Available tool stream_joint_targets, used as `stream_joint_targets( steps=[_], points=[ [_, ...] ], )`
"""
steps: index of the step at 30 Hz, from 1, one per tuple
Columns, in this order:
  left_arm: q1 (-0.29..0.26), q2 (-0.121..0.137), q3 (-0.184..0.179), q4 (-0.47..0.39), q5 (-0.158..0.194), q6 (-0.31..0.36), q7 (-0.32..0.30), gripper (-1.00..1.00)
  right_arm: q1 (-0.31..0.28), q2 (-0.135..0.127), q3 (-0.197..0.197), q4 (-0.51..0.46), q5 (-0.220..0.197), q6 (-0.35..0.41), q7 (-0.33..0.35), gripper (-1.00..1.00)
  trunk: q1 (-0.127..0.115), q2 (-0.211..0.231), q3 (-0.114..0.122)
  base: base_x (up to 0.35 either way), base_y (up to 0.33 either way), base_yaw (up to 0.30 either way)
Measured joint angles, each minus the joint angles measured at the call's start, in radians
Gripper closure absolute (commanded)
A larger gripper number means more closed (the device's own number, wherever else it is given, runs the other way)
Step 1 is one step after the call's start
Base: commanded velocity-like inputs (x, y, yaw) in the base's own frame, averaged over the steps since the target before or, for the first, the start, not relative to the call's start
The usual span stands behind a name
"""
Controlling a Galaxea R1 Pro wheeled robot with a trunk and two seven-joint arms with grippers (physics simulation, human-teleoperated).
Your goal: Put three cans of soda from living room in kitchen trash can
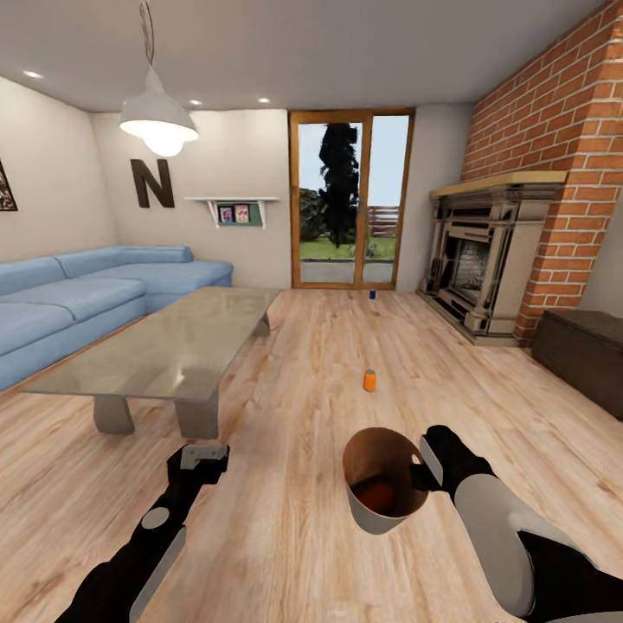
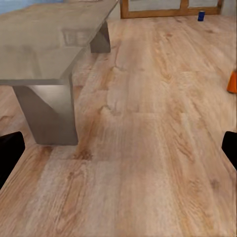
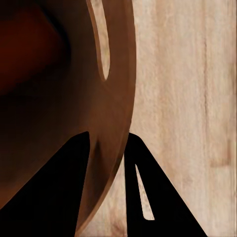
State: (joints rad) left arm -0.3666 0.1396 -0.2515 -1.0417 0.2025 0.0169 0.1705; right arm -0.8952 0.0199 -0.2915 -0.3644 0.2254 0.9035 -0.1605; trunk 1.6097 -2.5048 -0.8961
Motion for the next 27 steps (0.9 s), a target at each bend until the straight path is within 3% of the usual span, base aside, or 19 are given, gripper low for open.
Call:
stream_joint_targets(
  steps=[7,11,27],
  points=[
    [0.0,0.0,0.0,0.0,0.0,0.0,0.001,-1.0,0.0,0.005,0.002,0.0,0.015,0.002,-0.002,1.0,0.0,0.0,-0.003,0.128,-0.266,-0.178],
    [0.0,0.0,0.0,0.0,0.0,0.0,0.001,-1.0,0.0,0.008,0.001,0.0,-0.009,-0.001,0.001,1.0,0.0,0.0,-0.008,0.128,-0.268,-0.028],
    [0.0,-0.001,-0.001,0.0,-0.001,-0.003,0.001,-1.0,0.0,0.012,0.01,0.001,0.0,0.0,0.0,1.0,0.0,0.0,-0.033,0.128,-0.276,-0.003]
  ],
)
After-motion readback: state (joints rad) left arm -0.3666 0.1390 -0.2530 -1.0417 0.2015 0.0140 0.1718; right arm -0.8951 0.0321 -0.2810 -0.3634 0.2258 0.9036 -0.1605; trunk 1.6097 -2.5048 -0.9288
